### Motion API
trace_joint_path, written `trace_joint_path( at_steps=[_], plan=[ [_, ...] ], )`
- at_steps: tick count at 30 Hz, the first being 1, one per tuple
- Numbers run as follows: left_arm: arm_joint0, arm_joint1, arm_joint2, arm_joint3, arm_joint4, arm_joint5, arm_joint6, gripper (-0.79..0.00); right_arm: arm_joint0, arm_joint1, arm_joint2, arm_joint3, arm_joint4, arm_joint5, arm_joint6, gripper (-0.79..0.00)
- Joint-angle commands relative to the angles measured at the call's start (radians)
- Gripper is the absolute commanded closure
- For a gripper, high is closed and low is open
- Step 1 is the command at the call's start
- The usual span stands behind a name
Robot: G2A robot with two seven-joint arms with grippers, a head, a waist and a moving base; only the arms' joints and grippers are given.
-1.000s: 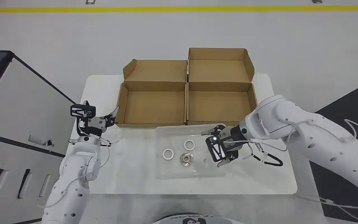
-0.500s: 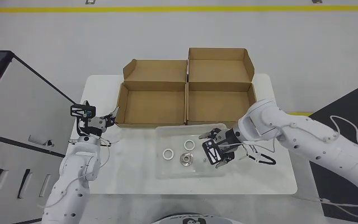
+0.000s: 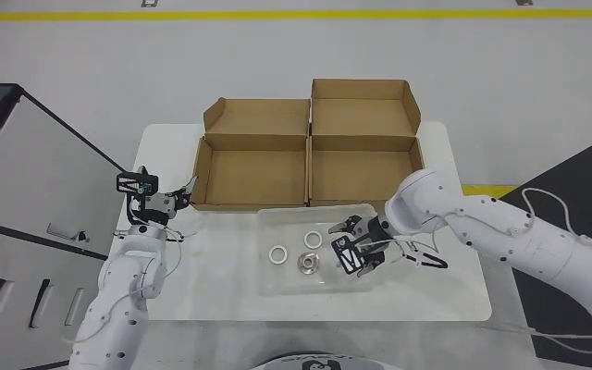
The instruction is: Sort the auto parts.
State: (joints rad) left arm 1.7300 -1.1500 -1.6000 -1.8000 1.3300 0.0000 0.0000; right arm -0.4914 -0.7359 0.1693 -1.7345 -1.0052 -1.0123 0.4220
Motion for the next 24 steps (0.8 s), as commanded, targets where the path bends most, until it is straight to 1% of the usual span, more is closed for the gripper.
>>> trace_joint_path(
  at_steps=[1,7,13,24],
  plan=[
    [0.0,0.0,0.0,0.0,0.0,0.0,0.0,-0.785,-0.005,-0.008,0.001,0.007,-0.012,0.0,-0.005,-0.785],
    [0.0,0.0,0.0,0.0,0.0,0.0,0.0,-0.785,-0.018,-0.032,0.001,0.02,-0.042,0.0,-0.005,-0.785],
    [0.0,0.0,0.0,0.0,0.0,0.0,0.0,-0.785,-0.02,-0.051,0.002,0.049,-0.038,0.0,0.009,-0.785],
    [0.0,0.0,0.0,0.0,0.0,0.0,0.0,-0.785,-0.02,-0.051,0.002,0.049,-0.038,0.0,0.009,-0.785]
  ],
)
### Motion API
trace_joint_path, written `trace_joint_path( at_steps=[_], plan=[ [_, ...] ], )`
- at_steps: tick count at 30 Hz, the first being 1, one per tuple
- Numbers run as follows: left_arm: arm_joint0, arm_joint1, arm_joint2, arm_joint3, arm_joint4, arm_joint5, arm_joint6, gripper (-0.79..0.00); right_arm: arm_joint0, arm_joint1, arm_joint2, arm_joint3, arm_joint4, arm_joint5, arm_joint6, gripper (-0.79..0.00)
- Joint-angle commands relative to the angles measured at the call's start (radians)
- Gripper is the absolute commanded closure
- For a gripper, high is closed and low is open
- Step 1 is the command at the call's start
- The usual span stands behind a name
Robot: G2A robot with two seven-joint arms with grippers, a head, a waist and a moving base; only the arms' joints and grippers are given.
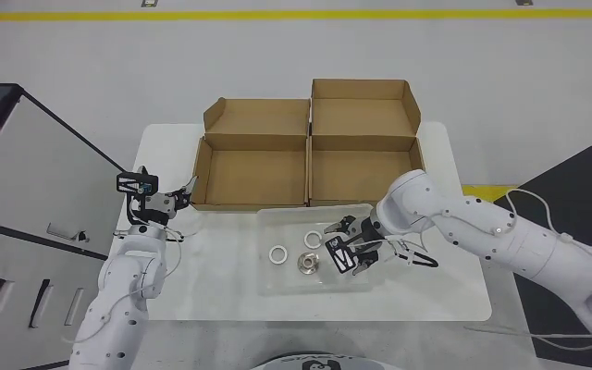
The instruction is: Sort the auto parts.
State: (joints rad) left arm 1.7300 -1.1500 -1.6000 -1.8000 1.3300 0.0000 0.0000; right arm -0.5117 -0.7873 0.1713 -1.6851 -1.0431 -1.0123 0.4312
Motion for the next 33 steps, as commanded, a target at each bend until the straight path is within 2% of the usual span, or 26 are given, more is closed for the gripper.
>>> trace_joint_path(
  at_steps=[1,9,21,22,26,27,29,30,31,33],
  plan=[
    [0.0,0.0,0.0,0.0,0.0,0.0,0.0,-0.785,0.0,0.0,0.0,0.0,0.0,0.0,0.0,-0.785],
    [0.0,0.0,0.0,0.0,0.0,0.0,0.0,-0.785,-0.006,0.0,0.009,-0.01,-0.023,0.0,-0.018,-0.785],
    [0.0,0.0,0.0,0.0,0.0,0.0,0.0,-0.785,-0.006,-0.024,-0.001,-0.041,0.08,0.0,0.165,-0.785],
    [0.0,0.0,0.0,0.0,0.0,0.0,0.0,-0.785,-0.007,-0.029,-0.001,-0.041,0.09,0.0,0.185,-0.733],
    [0.0,0.0,0.0,0.0,0.0,0.0,0.0,-0.785,-0.014,-0.053,-0.001,-0.023,0.137,0.0,0.255,-0.668],
    [0.0,0.0,0.0,0.0,0.0,0.0,0.0,-0.785,-0.017,-0.059,-0.001,-0.016,0.151,0.0,0.27,-0.613],
    [0.0,0.0,0.0,0.0,0.0,0.0,0.0,-0.785,-0.021,-0.073,-0.001,-0.003,0.177,0.0,0.305,-0.57],
    [0.0,0.0,0.0,0.0,0.0,0.0,0.0,-0.785,-0.023,-0.079,-0.001,0.005,0.189,0.0,0.324,-0.465],
    [0.0,0.0,0.0,0.0,0.0,0.0,0.0,-0.785,-0.024,-0.086,-0.001,0.011,0.202,0.0,0.34,-0.422],
    [0.0,0.0,0.0,0.0,0.0,0.0,0.0,-0.785,-0.025,-0.097,-0.001,0.022,0.227,0.0,0.375,-0.391]
  ],
)
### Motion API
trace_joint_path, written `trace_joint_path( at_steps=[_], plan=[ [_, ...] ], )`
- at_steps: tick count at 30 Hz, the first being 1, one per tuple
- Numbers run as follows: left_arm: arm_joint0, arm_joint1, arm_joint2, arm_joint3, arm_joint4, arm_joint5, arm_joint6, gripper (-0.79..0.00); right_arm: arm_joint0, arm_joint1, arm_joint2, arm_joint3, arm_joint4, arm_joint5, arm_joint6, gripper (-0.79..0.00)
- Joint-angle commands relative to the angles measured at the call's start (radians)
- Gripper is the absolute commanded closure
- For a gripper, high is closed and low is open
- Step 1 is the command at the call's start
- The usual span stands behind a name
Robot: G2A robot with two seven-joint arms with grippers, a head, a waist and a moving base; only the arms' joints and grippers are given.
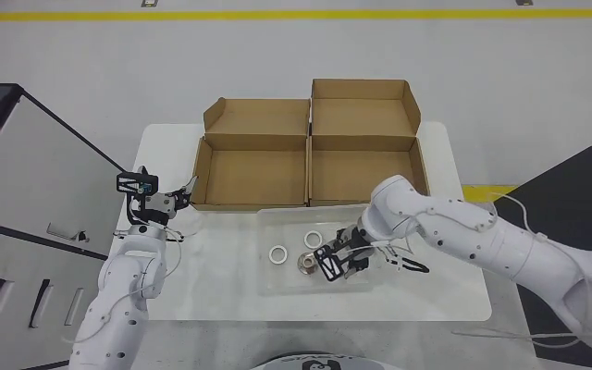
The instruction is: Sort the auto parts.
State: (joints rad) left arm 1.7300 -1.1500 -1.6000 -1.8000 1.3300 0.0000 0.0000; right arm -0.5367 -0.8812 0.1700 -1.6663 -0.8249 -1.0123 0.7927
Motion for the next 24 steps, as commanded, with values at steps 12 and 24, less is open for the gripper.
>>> trace_joint_path(
  at_steps=[12,24],
  plan=[
    [0.0,0.0,0.0,0.0,0.0,0.0,0.0,-0.785,-0.009,-0.042,0.0,0.079,-0.015,0.0,0.015,-0.391],
    [0.0,0.0,0.0,0.0,0.0,0.0,0.0,-0.785,-0.015,-0.069,0.0,0.108,-0.017,0.0,0.015,-0.357]
  ],
)
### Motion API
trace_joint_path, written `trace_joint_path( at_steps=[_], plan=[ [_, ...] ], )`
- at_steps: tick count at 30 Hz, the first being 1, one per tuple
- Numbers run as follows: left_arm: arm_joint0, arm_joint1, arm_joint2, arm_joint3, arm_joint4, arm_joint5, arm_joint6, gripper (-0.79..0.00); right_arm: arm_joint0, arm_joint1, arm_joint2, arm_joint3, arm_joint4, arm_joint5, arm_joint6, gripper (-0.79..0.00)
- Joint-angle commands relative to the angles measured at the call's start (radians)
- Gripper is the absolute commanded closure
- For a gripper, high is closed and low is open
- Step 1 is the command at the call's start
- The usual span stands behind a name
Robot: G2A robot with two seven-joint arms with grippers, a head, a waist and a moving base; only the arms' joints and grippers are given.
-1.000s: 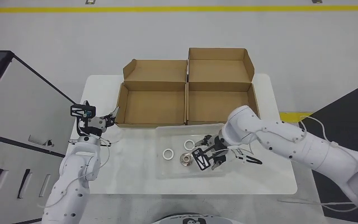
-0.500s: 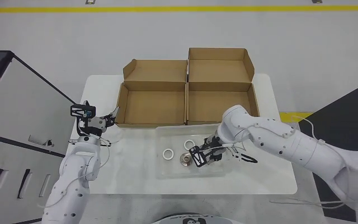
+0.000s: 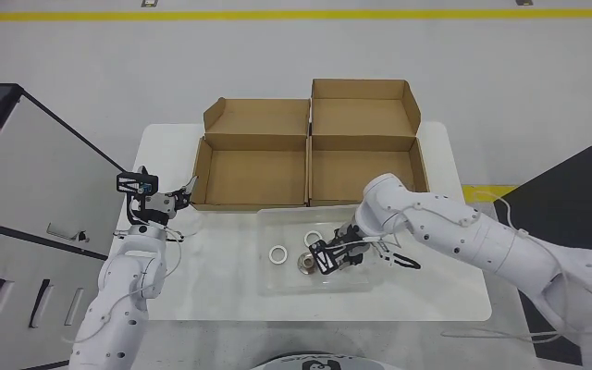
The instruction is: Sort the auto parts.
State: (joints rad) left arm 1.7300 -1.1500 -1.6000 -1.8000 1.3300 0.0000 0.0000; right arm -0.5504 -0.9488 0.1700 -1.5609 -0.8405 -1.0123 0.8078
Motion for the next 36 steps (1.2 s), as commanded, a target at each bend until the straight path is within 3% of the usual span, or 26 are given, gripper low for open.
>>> trace_joint_path(
  at_steps=[1,6,8,9,10,18,25,31,36],
  plan=[
    [0.0,0.0,0.0,0.0,0.0,0.0,0.0,-0.785,-0.003,-0.004,0.0,0.007,-0.004,0.0,0.0,-0.351],
    [0.0,0.0,0.0,0.0,0.0,0.0,0.0,-0.785,-0.011,-0.015,0.0,0.027,-0.008,0.0,0.0,-0.305],
    [0.0,0.0,0.0,0.0,0.0,0.0,0.0,-0.785,-0.013,-0.019,0.0,0.033,-0.01,0.0,0.0,-0.163],
    [0.0,0.0,0.0,0.0,0.0,0.0,0.0,-0.785,-0.013,-0.02,0.0,0.035,-0.012,0.0,0.0,-0.046],
    [0.0,0.0,0.0,0.0,0.0,0.0,0.0,-0.785,-0.013,-0.021,0.0,0.037,-0.012,0.0,0.0,0.0],
    [0.0,0.0,0.0,0.0,0.0,0.0,0.0,-0.785,0.023,0.001,0.0,0.009,0.025,0.0,0.0,0.0],
    [0.0,0.0,0.0,0.0,0.0,0.0,0.0,-0.785,0.113,0.083,0.0,-0.096,0.239,0.0,-0.01,0.0],
    [0.0,0.0,0.0,0.0,0.0,0.0,0.0,-0.785,0.147,0.174,0.0,-0.158,0.324,0.0,-0.227,0.0],
    [0.0,0.0,0.0,0.0,0.0,0.0,0.0,-0.785,0.127,0.249,0.011,-0.155,0.156,0.0,-0.636,0.0]
  ],
)
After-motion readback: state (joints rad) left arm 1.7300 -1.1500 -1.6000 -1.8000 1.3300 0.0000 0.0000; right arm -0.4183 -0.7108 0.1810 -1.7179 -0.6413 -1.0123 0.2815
